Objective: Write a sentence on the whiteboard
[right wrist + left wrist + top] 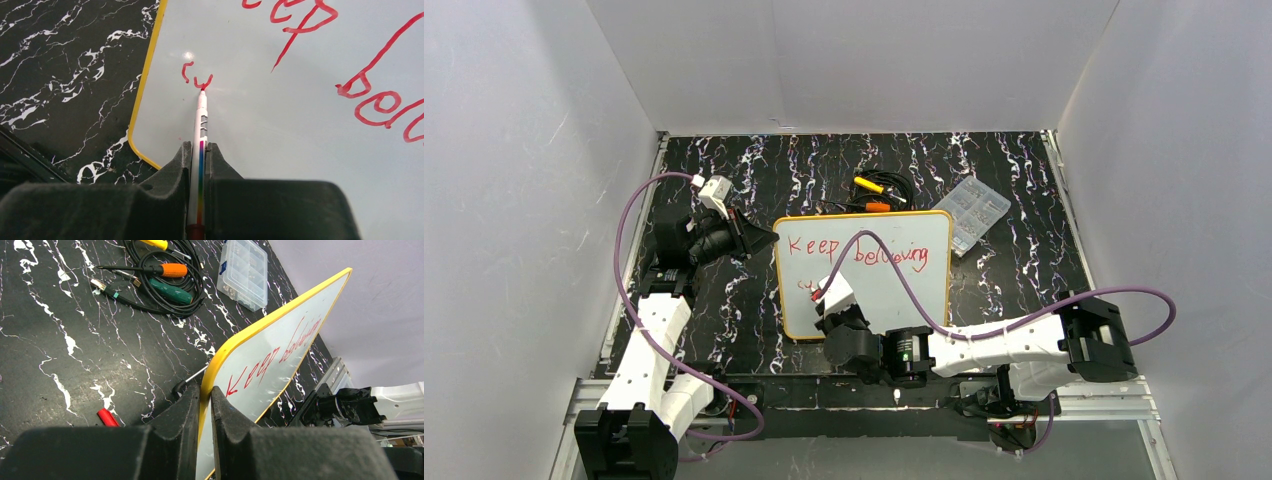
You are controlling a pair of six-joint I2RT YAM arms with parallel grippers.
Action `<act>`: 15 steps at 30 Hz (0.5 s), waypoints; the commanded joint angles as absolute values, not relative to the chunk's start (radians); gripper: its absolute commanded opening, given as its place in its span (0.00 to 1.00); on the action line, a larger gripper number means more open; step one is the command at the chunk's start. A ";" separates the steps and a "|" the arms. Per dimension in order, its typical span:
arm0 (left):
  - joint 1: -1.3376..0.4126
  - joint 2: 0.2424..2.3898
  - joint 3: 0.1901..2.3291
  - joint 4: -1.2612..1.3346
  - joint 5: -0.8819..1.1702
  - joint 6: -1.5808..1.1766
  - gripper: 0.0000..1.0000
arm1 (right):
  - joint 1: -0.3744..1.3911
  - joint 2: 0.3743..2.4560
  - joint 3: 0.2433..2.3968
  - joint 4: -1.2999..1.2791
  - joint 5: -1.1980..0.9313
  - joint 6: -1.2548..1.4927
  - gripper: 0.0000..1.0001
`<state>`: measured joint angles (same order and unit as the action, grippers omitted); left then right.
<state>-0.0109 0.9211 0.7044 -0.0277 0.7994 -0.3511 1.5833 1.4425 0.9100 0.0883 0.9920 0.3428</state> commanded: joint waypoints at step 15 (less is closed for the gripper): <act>-0.029 0.907 0.727 -0.066 0.844 -0.350 0.00 | 1.580 1.427 0.948 0.002 1.003 0.416 0.01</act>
<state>-0.0109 0.9211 0.7044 -0.0277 0.7990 -0.3511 1.5845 1.4429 0.9112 0.0246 0.9417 0.3973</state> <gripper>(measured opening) 0.108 0.146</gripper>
